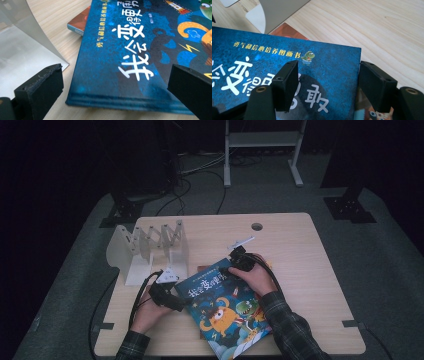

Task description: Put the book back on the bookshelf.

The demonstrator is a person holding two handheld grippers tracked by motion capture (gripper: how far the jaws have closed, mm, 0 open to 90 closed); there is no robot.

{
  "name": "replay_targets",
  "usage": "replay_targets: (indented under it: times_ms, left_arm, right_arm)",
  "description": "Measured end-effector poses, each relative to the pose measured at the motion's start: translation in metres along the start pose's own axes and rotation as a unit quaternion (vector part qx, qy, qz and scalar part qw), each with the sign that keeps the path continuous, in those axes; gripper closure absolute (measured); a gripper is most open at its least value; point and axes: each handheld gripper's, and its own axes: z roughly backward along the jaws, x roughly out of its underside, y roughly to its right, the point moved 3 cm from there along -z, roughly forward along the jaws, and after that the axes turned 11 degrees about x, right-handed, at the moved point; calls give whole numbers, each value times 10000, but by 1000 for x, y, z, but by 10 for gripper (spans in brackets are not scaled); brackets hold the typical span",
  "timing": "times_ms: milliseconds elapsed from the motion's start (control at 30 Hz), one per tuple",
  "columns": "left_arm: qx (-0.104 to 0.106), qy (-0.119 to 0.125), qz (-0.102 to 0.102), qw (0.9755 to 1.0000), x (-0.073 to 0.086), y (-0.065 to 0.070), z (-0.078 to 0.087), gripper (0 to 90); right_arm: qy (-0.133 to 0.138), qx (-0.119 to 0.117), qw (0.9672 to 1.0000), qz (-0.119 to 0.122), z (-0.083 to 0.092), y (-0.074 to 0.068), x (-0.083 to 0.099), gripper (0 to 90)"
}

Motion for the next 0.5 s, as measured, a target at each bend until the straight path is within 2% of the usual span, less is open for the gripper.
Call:
replay_targets:
  times_ms: [500]
  left_arm:
    - [218,6,115,9997,2,2,-7,0]
  right_arm:
    - [32,32,9999,123,-1,-9,-3,321]
